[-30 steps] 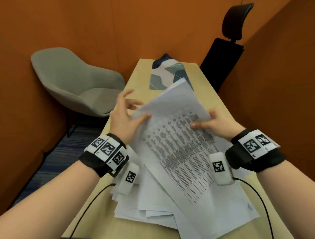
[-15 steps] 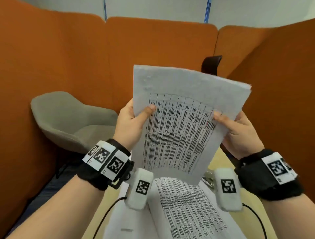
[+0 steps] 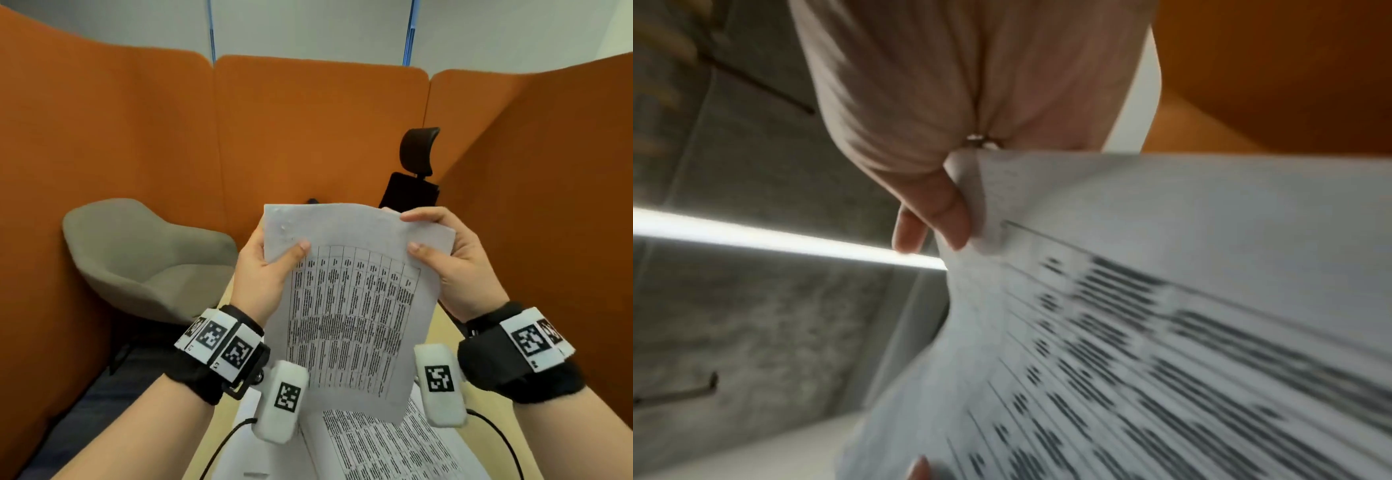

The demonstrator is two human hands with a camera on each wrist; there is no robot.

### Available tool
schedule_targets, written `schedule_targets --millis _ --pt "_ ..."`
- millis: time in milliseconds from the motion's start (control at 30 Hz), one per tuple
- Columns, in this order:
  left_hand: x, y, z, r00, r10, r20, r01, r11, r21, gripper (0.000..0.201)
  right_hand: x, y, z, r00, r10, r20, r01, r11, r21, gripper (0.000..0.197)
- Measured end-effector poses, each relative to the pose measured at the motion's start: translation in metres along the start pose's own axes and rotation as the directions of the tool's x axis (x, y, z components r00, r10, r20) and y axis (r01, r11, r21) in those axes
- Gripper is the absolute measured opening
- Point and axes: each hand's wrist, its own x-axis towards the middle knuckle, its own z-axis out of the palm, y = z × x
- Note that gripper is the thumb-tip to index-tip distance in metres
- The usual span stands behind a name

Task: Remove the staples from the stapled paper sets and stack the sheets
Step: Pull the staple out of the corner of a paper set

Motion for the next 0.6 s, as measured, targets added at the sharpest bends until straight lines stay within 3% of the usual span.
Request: schedule_targets --millis 133,300,467,533,567,600 --pt "-0.009 -0.020 0.000 0.989 -0.140 0.054 0.131 0.981 0.146 0.016 0.001 0.010 -0.004 0.996 0.038 -0.078 -0.055 0.974 -0.220 0.060" --pt "0.001 -0.010 -0.008 0.992 -0.110 0.070 0.098 0.984 0.147 0.007 0.022 -0.009 -0.018 0.982 -0.041 -0.183 -0.037 0.914 -0.404 0.035" --pt "-0.017 -0.049 -0.009 0.949 -0.315 -0.021 0.313 0.930 0.194 0.009 0.032 0.038 -0.041 0.925 0.140 -0.354 -0.298 0.844 -0.446 0.030" --pt "-0.032 -0.068 -0.009 0.920 -0.387 -0.063 0.388 0.877 0.282 0.007 0.022 0.069 -0.055 0.877 0.253 -0.408 -0.449 0.732 -0.512 0.025" --pt "-0.039 -0.076 -0.009 0.908 -0.412 -0.079 0.413 0.849 0.329 0.013 0.014 0.083 -0.062 0.837 0.356 -0.416 -0.545 0.616 -0.569 0.029" --pt "-0.046 -0.082 -0.009 0.901 -0.424 -0.087 0.425 0.828 0.366 0.015 0.003 0.101 -0.072 0.775 0.486 -0.404 -0.613 0.422 -0.668 0.035"
